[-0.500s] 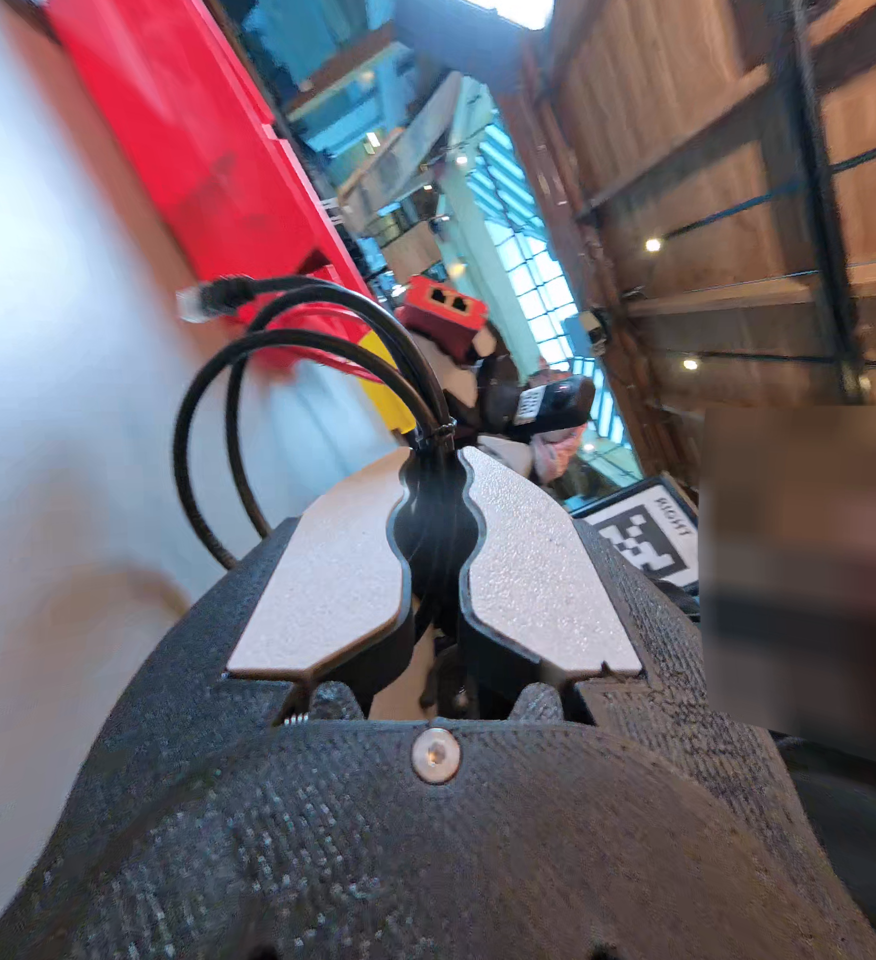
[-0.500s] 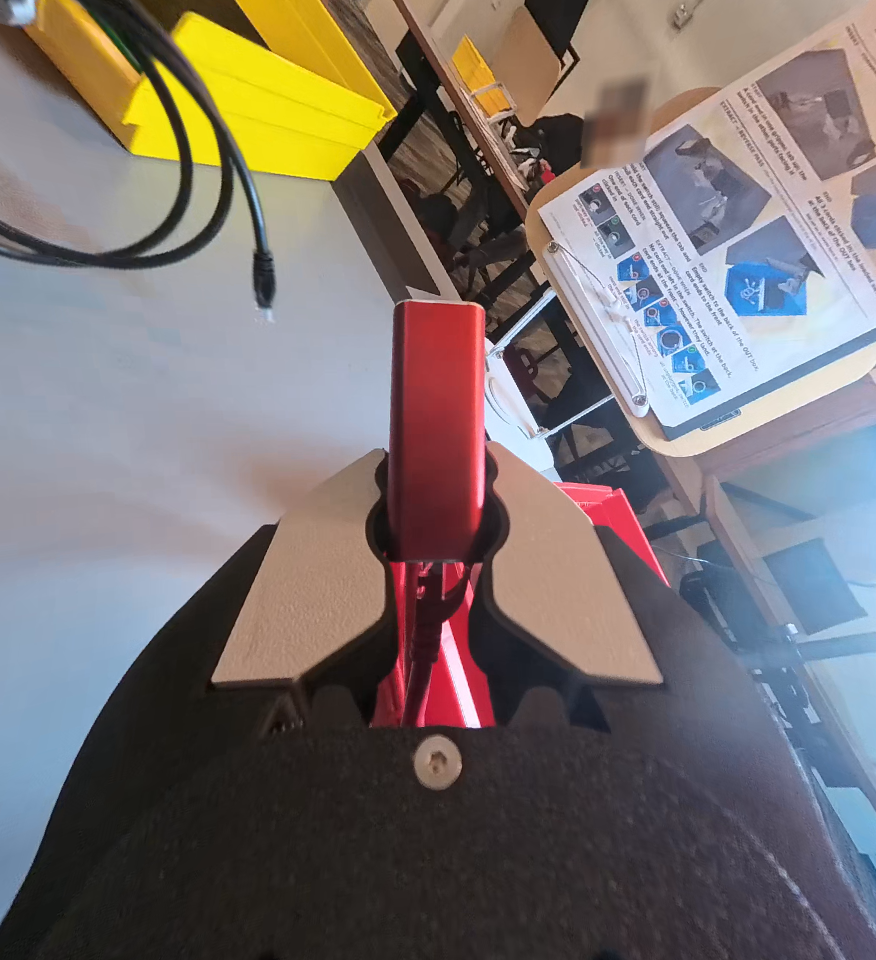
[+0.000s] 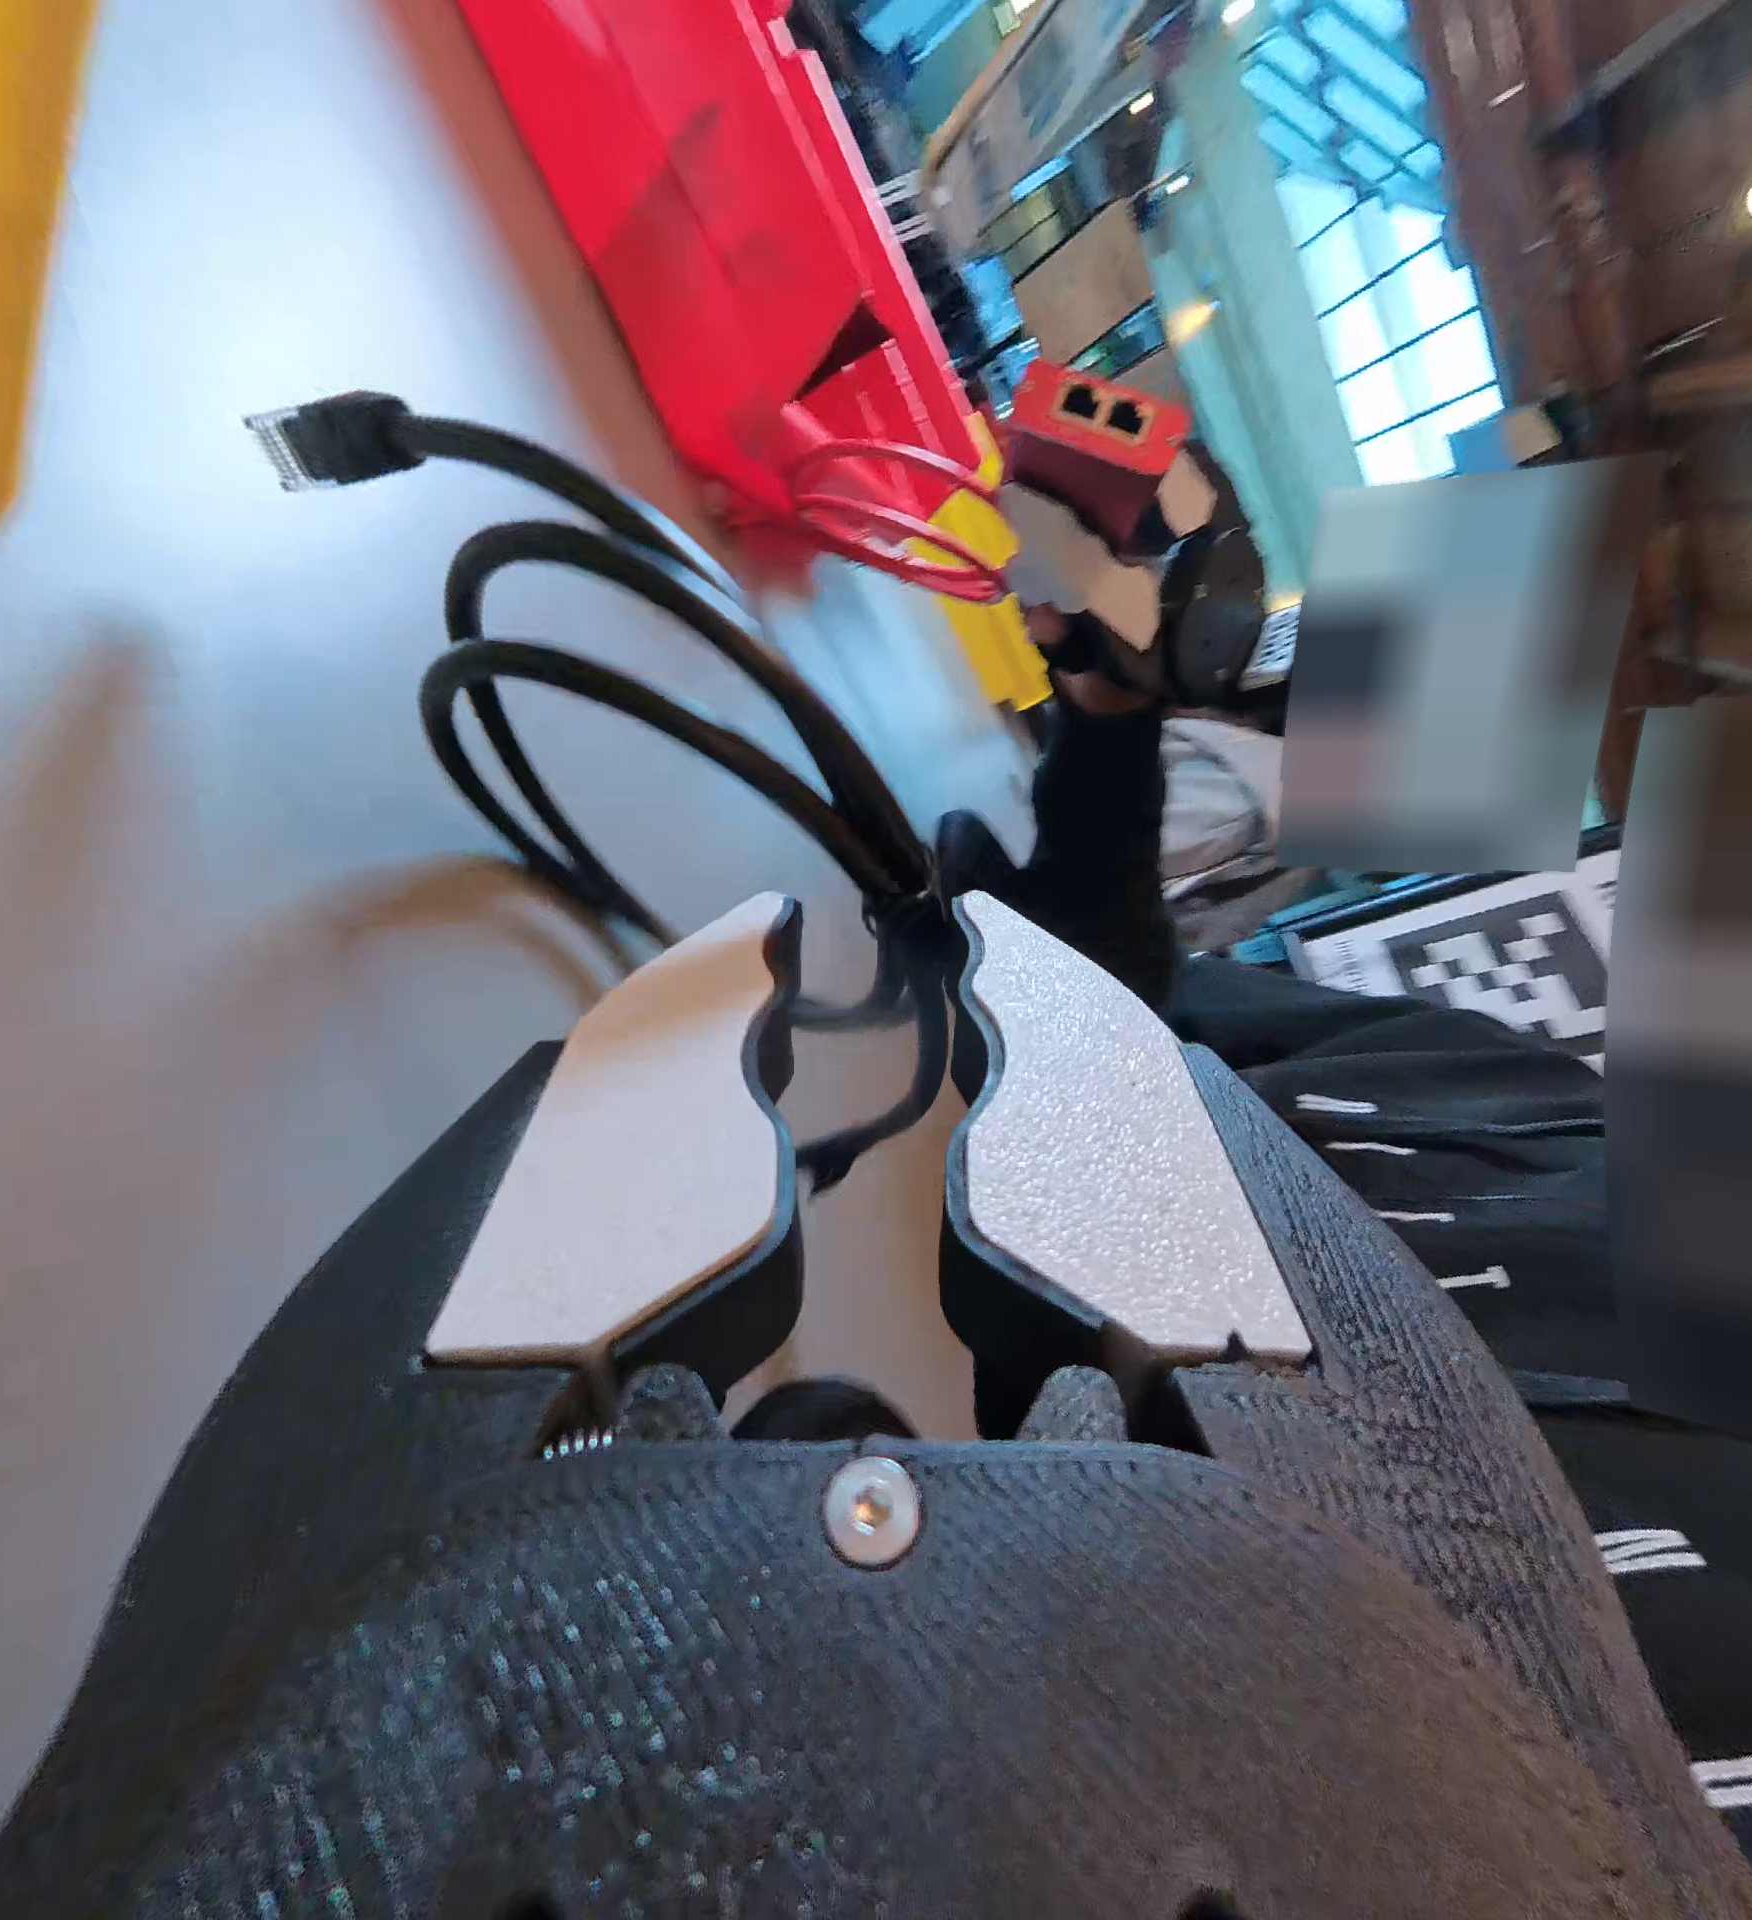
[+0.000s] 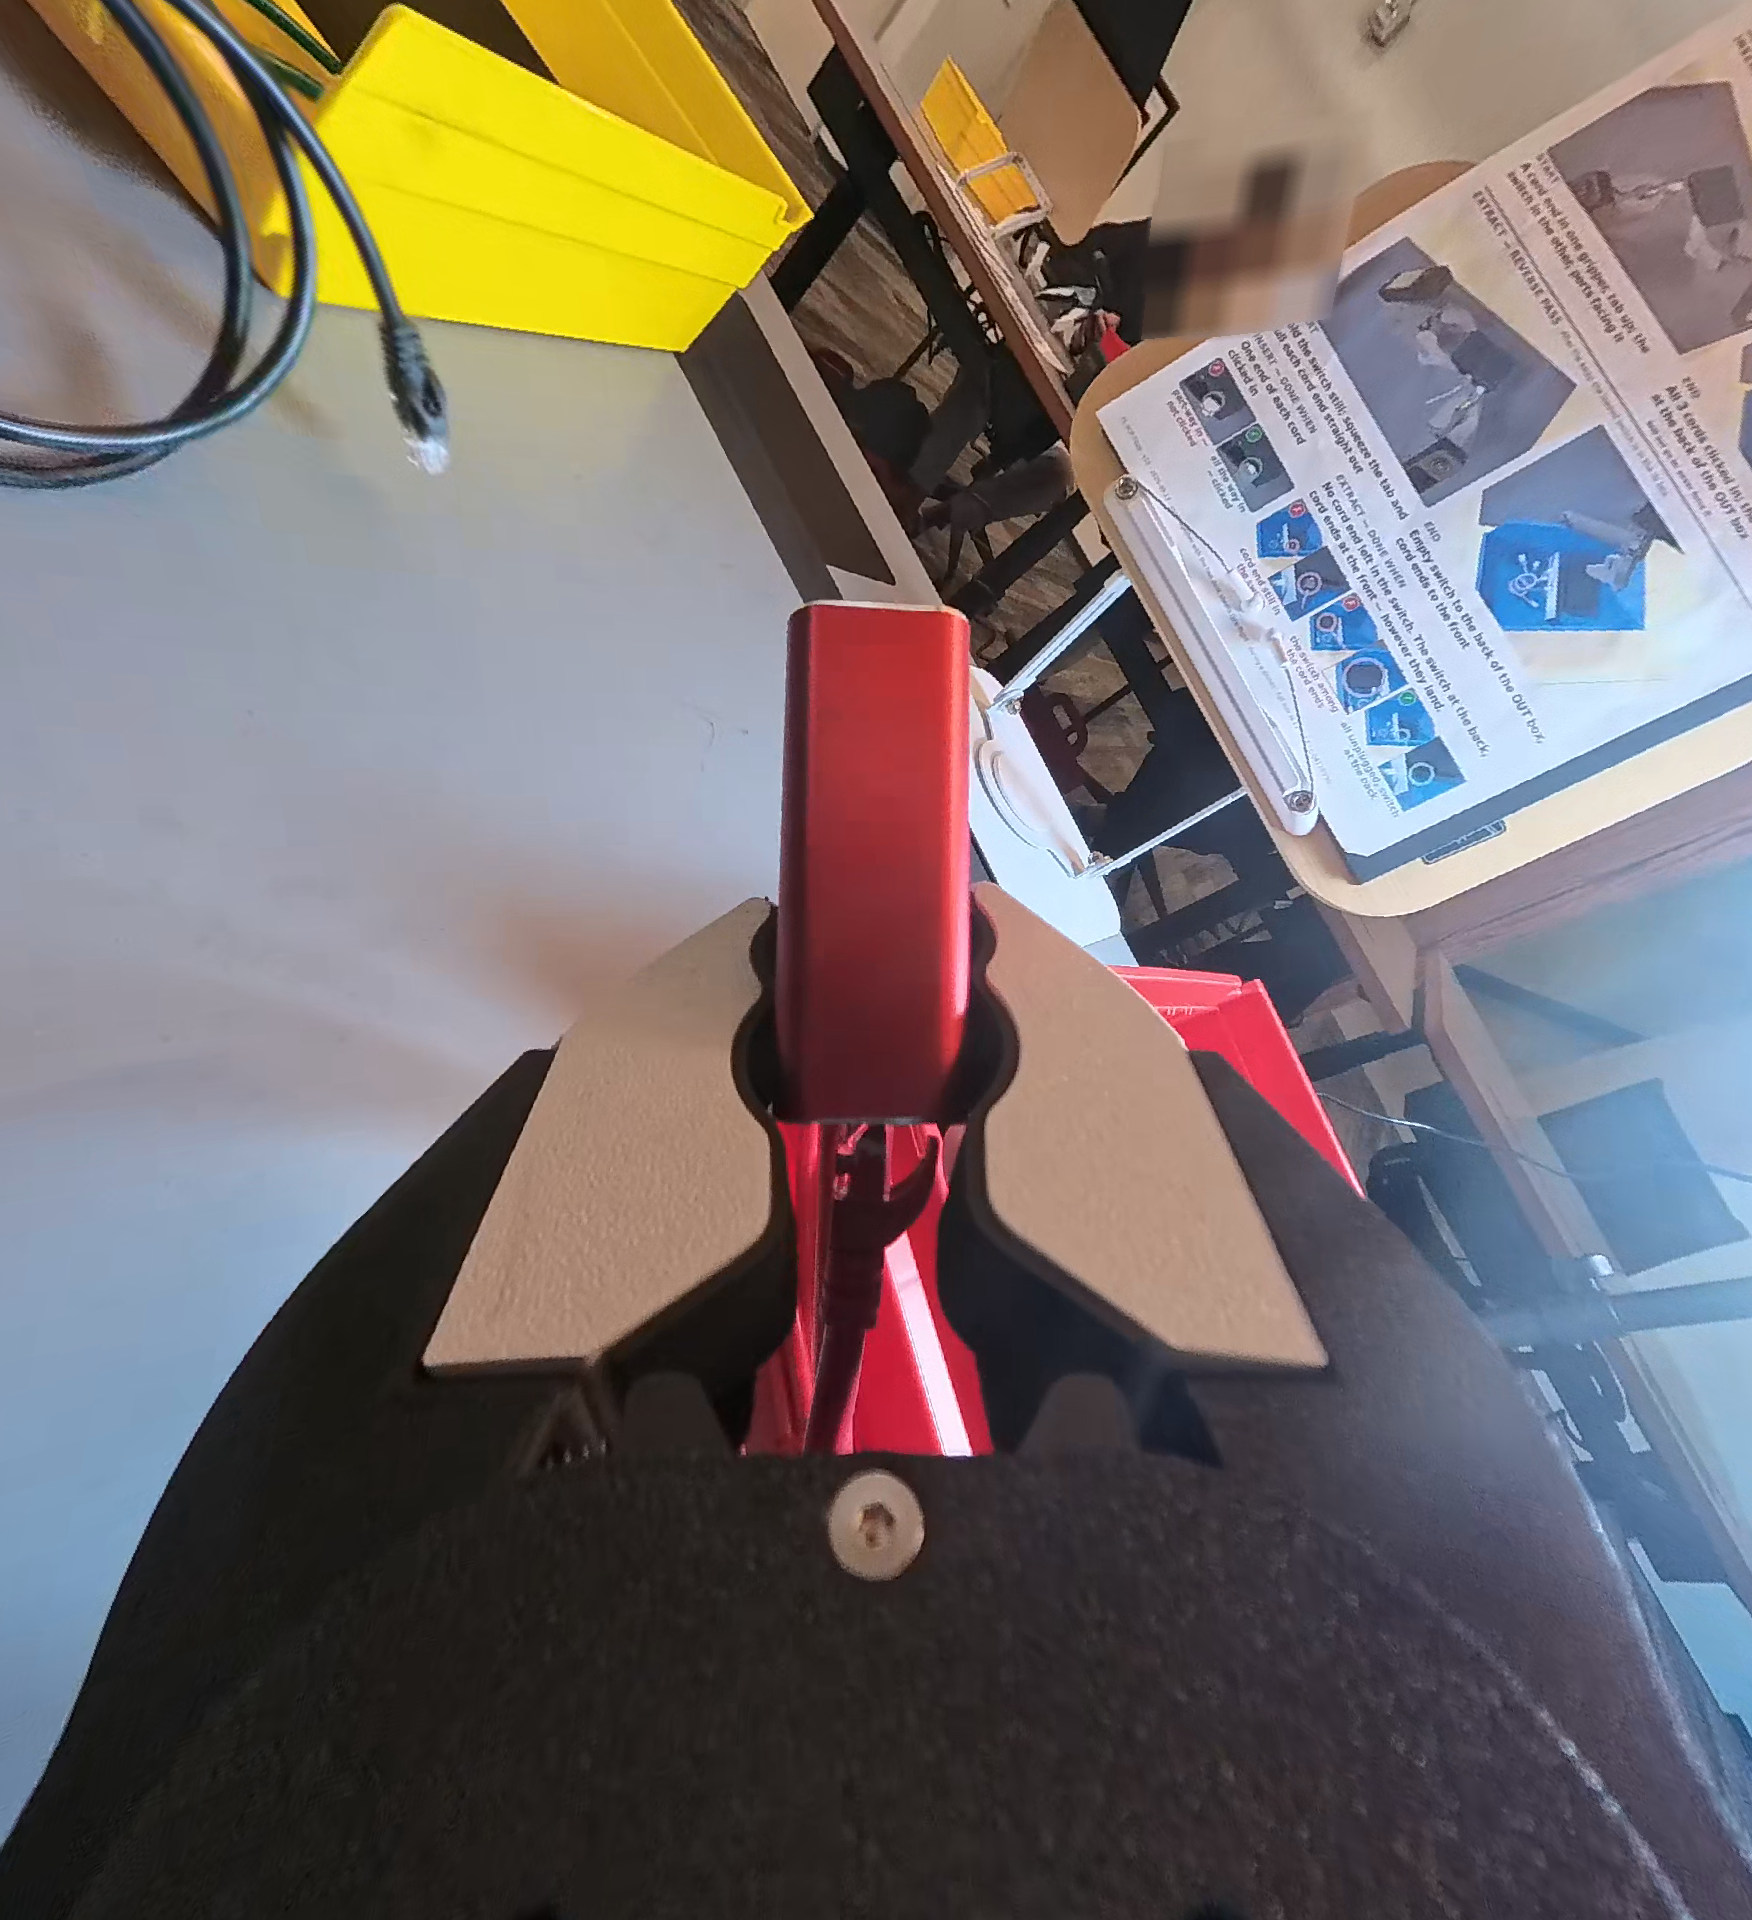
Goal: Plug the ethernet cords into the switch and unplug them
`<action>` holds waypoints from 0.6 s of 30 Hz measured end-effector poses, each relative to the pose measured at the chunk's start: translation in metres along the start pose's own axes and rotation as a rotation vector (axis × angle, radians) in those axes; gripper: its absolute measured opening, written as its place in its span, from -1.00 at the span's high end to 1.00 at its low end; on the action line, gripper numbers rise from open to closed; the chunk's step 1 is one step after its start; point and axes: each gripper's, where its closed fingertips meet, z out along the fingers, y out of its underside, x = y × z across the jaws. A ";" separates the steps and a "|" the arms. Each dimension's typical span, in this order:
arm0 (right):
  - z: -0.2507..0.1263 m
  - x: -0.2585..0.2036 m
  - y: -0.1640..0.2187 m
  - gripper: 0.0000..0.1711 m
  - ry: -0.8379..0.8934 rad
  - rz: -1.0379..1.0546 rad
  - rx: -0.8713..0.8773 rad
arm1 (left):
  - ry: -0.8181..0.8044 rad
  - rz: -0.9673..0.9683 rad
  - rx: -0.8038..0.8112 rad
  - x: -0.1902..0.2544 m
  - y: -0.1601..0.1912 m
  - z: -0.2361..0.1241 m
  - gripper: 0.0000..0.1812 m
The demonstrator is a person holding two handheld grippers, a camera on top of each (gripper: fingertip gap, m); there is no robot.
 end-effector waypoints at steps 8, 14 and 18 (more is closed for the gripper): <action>0.002 -0.004 -0.001 0.65 -0.011 -0.007 -0.001 | -0.294 0.103 -0.335 -0.042 0.055 -0.018 0.72; 0.003 -0.005 -0.001 0.65 -0.014 -0.007 -0.003 | -0.174 0.205 -0.496 -0.022 0.074 0.017 0.72; 0.003 -0.004 0.001 0.65 -0.011 -0.003 -0.004 | -0.360 0.503 -0.585 -0.034 0.058 0.020 0.50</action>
